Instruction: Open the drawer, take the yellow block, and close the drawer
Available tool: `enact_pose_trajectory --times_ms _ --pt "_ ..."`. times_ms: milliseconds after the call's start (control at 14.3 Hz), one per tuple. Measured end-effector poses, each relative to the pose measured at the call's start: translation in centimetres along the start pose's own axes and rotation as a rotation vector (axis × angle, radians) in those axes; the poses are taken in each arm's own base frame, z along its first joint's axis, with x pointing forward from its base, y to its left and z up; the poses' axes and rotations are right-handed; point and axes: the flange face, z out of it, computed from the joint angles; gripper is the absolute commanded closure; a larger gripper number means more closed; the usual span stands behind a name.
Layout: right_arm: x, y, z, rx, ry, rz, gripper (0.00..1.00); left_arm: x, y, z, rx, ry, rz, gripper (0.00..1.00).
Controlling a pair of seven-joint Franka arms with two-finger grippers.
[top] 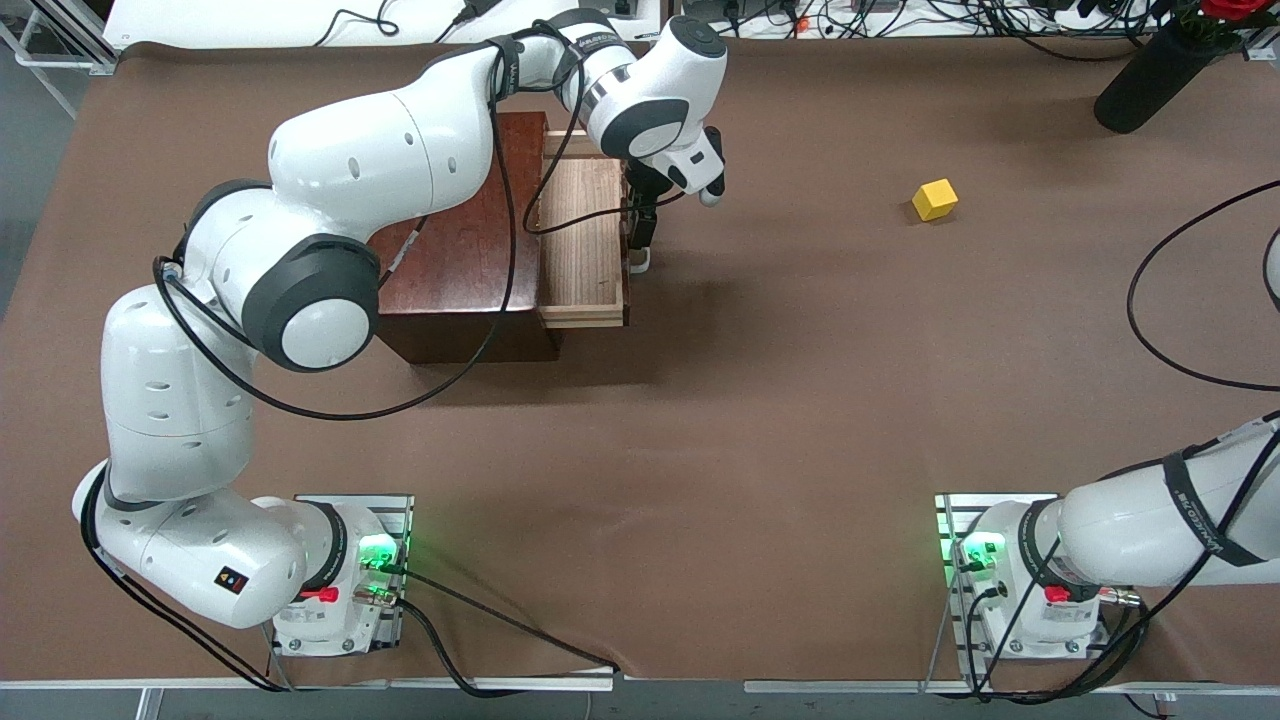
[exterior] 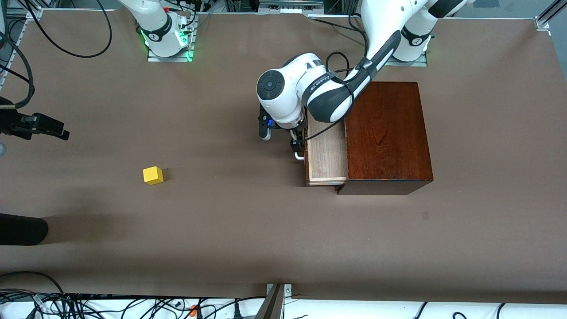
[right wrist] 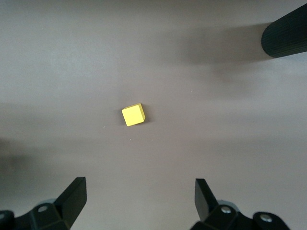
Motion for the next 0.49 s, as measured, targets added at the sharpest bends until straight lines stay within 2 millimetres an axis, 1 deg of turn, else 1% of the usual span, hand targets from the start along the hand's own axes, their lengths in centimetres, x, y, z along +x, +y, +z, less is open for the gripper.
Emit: enact_pose_trajectory --times_ms 139,279,348,488 --pt "-0.7 0.3 0.0 -0.015 0.057 0.001 0.0 -0.2 -0.1 0.0 -0.003 -0.011 -0.002 0.0" --pt "-2.0 0.5 0.7 -0.015 0.11 0.001 0.0 -0.4 -0.2 0.0 -0.009 -0.021 -0.003 0.0" --pt "-2.7 0.5 0.9 -0.012 0.113 0.001 0.0 -0.7 -0.3 0.1 -0.013 -0.03 -0.004 0.0" --pt "-3.8 0.3 0.6 -0.008 0.086 -0.002 0.0 -0.7 -0.4 0.1 -0.014 -0.03 -0.005 0.0"
